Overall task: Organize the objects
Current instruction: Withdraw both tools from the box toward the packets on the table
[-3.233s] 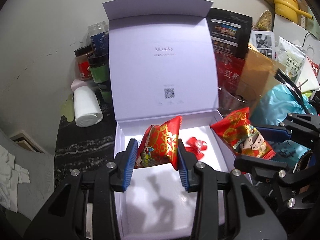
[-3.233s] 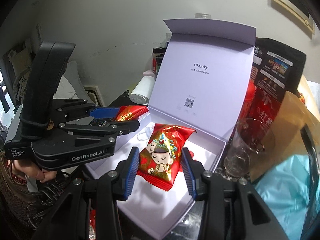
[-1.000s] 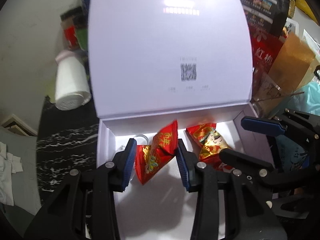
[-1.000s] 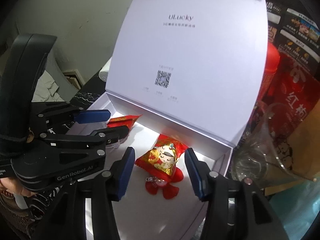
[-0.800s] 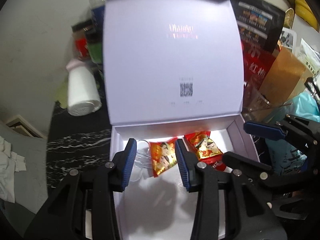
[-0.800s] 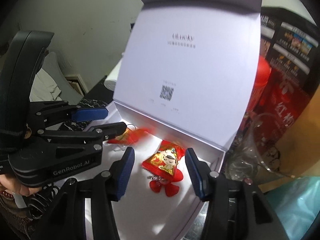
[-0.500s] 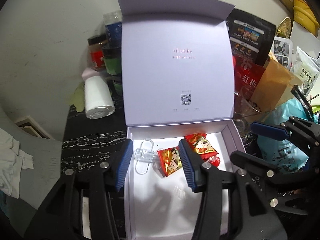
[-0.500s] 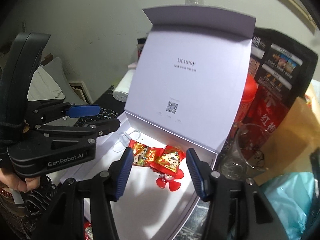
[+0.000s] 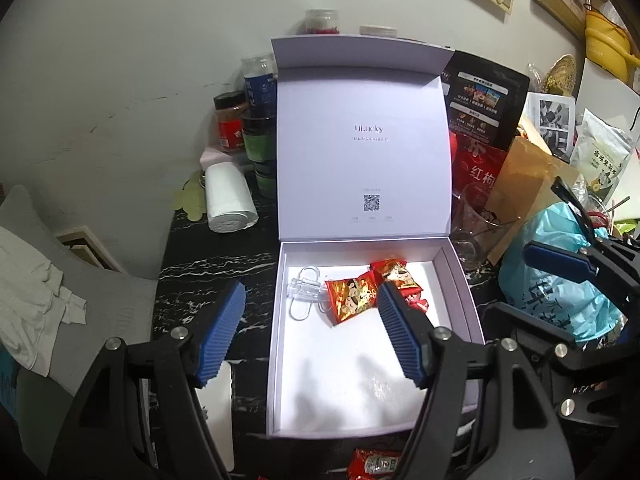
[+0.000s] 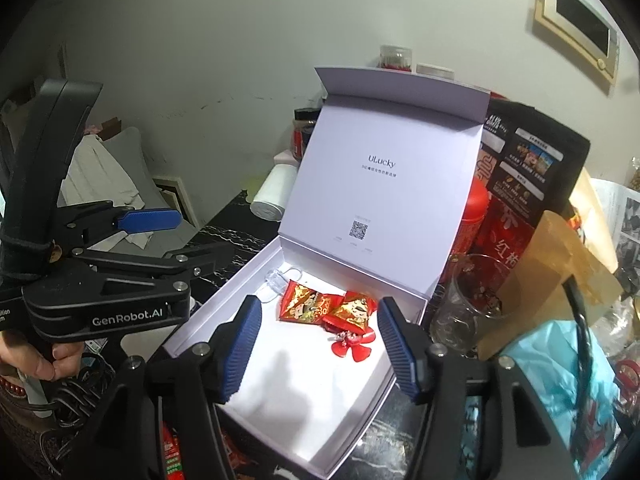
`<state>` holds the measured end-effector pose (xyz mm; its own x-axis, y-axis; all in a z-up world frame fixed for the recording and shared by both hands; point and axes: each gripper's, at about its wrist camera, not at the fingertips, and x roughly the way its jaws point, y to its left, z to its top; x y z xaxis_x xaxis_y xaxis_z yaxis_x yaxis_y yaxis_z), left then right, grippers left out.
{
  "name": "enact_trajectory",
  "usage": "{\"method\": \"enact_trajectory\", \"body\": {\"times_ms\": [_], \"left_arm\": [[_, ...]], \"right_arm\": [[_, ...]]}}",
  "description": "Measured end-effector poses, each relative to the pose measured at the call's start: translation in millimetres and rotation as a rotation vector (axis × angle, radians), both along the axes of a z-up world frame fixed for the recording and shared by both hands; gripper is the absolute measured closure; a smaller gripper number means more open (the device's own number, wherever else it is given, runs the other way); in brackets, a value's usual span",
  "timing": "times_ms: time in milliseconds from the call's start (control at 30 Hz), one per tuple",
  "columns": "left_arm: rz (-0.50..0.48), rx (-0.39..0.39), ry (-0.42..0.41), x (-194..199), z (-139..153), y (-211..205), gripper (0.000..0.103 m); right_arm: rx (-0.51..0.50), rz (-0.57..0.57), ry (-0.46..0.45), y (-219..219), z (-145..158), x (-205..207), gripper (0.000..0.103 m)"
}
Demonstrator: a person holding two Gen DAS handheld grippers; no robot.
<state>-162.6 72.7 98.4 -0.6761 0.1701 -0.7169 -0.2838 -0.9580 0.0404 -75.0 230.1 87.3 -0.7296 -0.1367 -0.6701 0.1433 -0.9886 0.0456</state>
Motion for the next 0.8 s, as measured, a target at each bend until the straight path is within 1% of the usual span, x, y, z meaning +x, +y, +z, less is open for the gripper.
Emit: {"method": "enact_trajectory", "body": {"times_ms": [133,300,567,800], "left_arm": [[0.012,0.002,0.016,16,5,-4,0.033],[0.028,0.006,0.021,36,4,-8,0.032],[0.039,-0.006,0.017,66,-2,-12,0.032],[0.042,-0.005,0.010,87,-13,-14,0.030]], "right_arm": [[0.007,0.000,0.014,-5,8,17,0.041],[0.007,0.007,0.025,-11,10,33,0.041],[0.007,0.020,0.023,-19,6,61,0.041],[0.003,0.027,0.009,-23,-5,83,0.041]]}}
